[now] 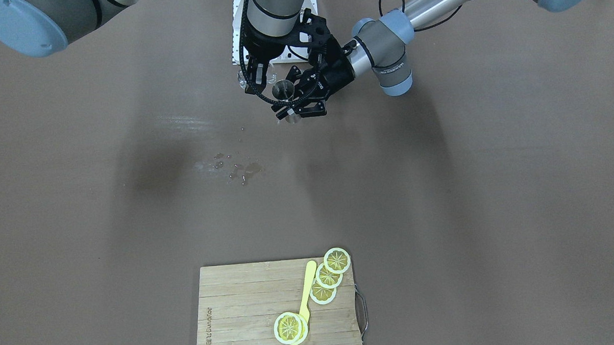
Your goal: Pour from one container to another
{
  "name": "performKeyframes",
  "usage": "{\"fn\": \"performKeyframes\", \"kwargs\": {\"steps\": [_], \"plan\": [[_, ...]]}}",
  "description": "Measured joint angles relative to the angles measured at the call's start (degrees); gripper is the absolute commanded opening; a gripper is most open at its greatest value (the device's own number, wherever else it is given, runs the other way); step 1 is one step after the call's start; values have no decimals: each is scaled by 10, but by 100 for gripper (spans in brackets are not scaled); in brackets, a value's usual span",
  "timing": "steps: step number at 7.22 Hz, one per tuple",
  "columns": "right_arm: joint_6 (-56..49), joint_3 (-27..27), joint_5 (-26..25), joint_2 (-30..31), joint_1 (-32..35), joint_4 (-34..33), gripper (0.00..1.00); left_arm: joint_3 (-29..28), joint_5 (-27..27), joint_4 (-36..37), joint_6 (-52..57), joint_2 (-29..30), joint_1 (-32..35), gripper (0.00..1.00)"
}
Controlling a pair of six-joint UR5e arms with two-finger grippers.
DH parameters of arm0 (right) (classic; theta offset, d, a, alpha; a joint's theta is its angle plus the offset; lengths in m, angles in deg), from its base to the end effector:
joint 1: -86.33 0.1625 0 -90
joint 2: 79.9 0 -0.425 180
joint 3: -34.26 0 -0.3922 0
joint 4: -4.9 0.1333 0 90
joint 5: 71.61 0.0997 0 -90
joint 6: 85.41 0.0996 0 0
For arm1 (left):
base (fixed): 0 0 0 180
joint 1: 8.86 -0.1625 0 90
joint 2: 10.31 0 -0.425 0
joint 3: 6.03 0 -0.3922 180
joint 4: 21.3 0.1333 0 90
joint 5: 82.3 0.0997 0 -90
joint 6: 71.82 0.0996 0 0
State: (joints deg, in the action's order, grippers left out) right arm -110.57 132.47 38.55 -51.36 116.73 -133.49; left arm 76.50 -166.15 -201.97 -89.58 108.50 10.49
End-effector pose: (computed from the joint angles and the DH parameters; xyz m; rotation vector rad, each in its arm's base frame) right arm -0.4989 -0.4074 0.0487 0.2741 -0.4872 -1.5102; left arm 0.5416 -0.3428 0.2626 1.4732 1.3325 0.5007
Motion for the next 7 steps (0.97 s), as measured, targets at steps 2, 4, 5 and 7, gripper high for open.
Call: {"fn": "performKeyframes", "kwargs": {"steps": [2, 4, 5, 7], "plan": [[-9, -17, -7, -12, -3, 0, 0, 0, 0, 0, 0, 0, 1, 0], [-19, -23, -13, -14, -2, -2, 0, 0, 0, 0, 0, 0, 1, 0], [-25, -24, -15, -14, 2, -3, 0, 0, 0, 0, 0, -1, 1, 0], [-33, -27, -15, -14, 8, -4, 0, 0, 0, 0, 0, -1, 1, 0]]}}
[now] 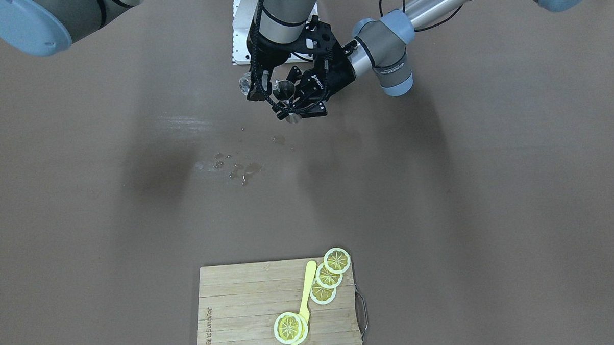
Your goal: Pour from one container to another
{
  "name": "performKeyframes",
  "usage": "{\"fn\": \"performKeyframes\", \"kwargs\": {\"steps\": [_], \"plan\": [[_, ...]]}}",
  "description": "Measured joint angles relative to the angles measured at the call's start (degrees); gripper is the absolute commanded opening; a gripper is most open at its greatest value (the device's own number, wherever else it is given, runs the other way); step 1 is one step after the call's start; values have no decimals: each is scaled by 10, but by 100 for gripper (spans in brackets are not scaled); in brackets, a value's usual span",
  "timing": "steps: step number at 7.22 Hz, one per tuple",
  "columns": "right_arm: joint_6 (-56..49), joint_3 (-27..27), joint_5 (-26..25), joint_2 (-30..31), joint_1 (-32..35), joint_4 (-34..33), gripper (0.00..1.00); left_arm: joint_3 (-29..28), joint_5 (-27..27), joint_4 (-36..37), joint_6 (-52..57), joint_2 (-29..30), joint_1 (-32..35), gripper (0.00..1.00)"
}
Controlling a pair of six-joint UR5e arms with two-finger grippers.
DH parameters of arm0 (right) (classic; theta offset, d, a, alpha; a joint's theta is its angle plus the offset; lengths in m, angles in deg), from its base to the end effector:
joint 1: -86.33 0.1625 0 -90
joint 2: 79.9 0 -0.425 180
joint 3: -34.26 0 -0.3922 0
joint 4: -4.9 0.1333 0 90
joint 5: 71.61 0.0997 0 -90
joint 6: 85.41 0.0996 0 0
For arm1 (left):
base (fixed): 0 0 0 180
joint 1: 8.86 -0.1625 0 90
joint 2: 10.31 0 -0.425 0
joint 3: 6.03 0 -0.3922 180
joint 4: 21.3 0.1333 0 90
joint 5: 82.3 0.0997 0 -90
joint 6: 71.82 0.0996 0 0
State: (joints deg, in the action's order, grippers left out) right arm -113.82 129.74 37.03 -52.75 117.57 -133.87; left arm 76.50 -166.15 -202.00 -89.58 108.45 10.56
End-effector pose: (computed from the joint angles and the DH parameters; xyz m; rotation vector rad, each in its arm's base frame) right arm -0.5019 -0.4231 0.0475 0.2688 -0.4434 -1.5466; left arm 0.5410 -0.3434 0.2631 1.4737 1.3313 0.5001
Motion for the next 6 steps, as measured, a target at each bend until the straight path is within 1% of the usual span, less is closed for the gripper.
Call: {"fn": "performKeyframes", "kwargs": {"steps": [4, 6], "plan": [[-1, -26, 0, -18, 1, 0, 0, 0, 0, -1, 0, 1, -1, 0], [-1, -30, -1, -20, 1, 1, 0, 0, 0, -1, 0, 1, -1, 0]]}}
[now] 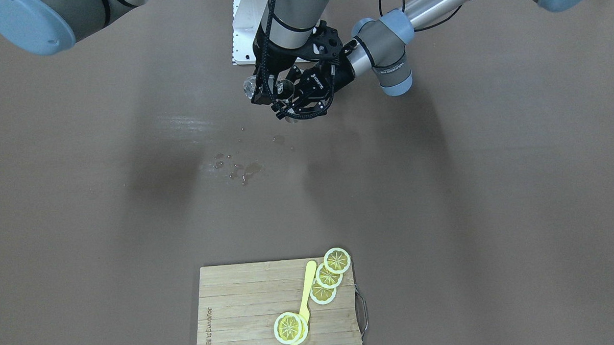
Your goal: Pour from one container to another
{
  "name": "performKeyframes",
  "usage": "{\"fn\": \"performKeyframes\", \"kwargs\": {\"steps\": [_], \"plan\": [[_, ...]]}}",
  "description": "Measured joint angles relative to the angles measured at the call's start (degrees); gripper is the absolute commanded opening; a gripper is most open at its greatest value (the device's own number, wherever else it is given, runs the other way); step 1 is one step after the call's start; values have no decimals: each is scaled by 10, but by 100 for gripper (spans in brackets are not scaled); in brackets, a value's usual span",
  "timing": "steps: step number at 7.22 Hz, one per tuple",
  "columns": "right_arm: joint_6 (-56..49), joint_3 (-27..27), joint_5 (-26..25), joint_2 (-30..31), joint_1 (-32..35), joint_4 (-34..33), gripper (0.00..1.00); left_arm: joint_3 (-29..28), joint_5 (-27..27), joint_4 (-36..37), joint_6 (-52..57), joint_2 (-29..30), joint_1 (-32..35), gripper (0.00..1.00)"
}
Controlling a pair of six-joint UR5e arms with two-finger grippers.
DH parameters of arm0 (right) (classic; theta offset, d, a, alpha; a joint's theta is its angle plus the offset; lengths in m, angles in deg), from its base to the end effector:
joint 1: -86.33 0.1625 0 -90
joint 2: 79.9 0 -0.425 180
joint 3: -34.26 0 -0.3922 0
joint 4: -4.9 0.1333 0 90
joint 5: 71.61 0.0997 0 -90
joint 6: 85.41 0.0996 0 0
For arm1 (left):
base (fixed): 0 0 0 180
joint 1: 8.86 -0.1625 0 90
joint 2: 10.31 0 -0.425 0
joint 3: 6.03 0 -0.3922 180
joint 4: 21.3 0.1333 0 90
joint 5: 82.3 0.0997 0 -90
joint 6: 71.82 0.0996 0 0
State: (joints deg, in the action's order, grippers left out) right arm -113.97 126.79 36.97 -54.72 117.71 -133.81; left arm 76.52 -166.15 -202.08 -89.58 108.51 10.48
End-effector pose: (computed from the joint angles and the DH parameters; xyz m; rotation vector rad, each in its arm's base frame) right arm -0.5108 -0.4305 0.0390 0.2531 -0.4372 -1.5455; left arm 0.5413 -0.3426 0.2623 1.4747 1.3344 0.4999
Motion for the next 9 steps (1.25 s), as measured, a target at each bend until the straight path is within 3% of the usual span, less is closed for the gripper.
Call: {"fn": "performKeyframes", "kwargs": {"steps": [9], "plan": [[1, 26, 28, 0, 21, 8, 0, -1, 0, 0, 0, 0, 0, 0]]}}
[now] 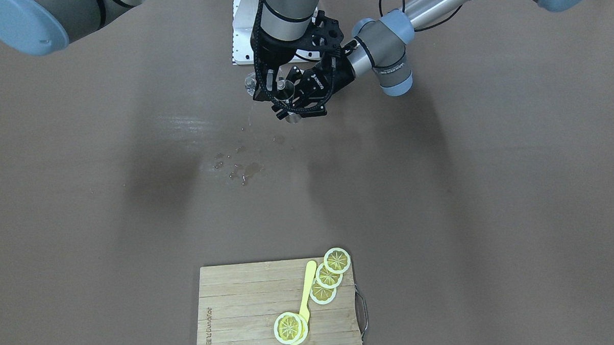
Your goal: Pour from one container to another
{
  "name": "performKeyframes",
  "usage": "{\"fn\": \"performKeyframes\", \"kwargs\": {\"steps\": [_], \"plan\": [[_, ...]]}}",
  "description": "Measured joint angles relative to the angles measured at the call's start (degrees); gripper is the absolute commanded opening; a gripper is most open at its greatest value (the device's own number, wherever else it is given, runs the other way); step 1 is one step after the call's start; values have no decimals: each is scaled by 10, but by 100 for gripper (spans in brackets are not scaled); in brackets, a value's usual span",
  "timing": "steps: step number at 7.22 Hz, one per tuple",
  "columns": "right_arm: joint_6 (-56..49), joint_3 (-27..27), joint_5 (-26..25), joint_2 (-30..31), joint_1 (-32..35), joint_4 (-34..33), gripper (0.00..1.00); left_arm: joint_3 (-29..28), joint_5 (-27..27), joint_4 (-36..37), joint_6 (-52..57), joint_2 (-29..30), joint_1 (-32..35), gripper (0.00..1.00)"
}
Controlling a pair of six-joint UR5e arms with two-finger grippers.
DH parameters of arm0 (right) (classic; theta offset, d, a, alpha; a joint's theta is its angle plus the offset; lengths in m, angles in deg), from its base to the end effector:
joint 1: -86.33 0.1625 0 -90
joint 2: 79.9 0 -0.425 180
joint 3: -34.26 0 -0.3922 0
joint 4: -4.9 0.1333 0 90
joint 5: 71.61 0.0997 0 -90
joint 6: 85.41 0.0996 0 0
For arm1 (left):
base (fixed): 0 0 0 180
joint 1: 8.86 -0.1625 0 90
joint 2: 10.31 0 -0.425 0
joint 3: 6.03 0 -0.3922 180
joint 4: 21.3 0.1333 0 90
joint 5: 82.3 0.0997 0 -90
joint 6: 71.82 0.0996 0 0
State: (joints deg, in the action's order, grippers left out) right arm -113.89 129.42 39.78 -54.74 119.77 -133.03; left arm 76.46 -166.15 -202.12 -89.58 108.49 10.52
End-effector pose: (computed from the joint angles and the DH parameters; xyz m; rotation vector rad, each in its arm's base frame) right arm -0.4857 -0.4369 0.0231 0.3096 -0.4978 -1.5181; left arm 0.5412 -0.3430 0.2629 1.4747 1.3334 0.4997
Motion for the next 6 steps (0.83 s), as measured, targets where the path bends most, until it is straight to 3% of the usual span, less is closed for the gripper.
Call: {"fn": "performKeyframes", "kwargs": {"steps": [2, 6], "plan": [[0, 34, 25, 14, 21, 9, 0, 0, 0, 0, 0, 0, 0, 0], [0, 131, 65, 105, 66, 92, 0, 0, 1, 0, 2, -1, 2, 0]]}}
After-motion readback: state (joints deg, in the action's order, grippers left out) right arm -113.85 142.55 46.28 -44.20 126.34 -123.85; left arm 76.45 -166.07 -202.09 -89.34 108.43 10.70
